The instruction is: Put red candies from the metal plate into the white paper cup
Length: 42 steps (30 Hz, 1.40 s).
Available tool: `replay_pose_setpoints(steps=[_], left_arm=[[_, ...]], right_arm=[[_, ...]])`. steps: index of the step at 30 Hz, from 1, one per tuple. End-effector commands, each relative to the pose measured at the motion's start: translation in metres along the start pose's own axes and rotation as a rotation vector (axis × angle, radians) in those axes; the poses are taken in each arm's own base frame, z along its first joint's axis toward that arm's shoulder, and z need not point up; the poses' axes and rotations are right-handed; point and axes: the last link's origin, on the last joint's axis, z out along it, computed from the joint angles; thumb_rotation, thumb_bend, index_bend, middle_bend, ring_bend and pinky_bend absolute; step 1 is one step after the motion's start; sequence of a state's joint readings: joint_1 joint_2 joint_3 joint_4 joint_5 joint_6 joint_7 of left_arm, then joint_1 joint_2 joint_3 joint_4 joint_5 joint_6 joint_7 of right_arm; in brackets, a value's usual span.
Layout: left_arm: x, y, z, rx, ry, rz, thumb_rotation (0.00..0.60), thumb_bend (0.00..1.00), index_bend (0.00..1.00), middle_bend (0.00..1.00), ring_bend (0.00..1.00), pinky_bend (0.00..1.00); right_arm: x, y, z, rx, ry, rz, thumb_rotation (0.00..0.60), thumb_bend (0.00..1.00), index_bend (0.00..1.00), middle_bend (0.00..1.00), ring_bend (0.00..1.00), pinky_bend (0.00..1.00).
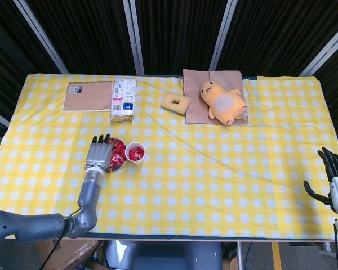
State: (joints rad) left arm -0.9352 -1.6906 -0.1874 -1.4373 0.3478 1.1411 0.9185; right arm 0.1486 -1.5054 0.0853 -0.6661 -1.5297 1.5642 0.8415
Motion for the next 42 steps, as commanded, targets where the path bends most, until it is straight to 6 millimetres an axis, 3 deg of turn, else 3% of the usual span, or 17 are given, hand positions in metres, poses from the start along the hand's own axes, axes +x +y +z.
replay_pose_setpoints(steps=[1, 23, 30, 37, 42], left_arm=[[-0.001, 0.003, 0.0, -0.006, 0.0, 0.003, 0.6, 0.22, 0.46, 0.0, 0.0, 0.02], [-0.001, 0.008, 0.001, -0.019, 0.011, -0.006, 0.6, 0.25, 0.47, 0.0, 0.0, 0.02], [-0.001, 0.009, 0.003, -0.02, 0.01, -0.007, 0.6, 0.39, 0.5, 0.0, 0.0, 0.02], [-0.001, 0.007, 0.002, -0.02, 0.011, -0.006, 0.6, 0.4, 0.52, 0.0, 0.0, 0.02], [0.012, 0.0, -0.003, -0.027, 0.039, -0.043, 0.6, 0.4, 0.52, 0.0, 0.0, 0.02]], right_arm=[[0.0, 0.0, 0.0, -0.001, 0.0, 0.001, 0.6, 0.41, 0.0, 0.0, 0.0, 0.0], [0.0, 0.001, -0.001, -0.008, -0.005, 0.017, 0.6, 0.41, 0.0, 0.0, 0.0, 0.0], [0.0, 0.001, 0.0, -0.01, -0.005, 0.018, 0.6, 0.41, 0.0, 0.0, 0.0, 0.0], [0.0, 0.001, -0.001, -0.01, -0.002, 0.019, 0.6, 0.41, 0.0, 0.0, 0.0, 0.0], [0.001, 0.001, -0.001, -0.008, 0.0, 0.018, 0.6, 0.41, 0.0, 0.0, 0.0, 0.0]])
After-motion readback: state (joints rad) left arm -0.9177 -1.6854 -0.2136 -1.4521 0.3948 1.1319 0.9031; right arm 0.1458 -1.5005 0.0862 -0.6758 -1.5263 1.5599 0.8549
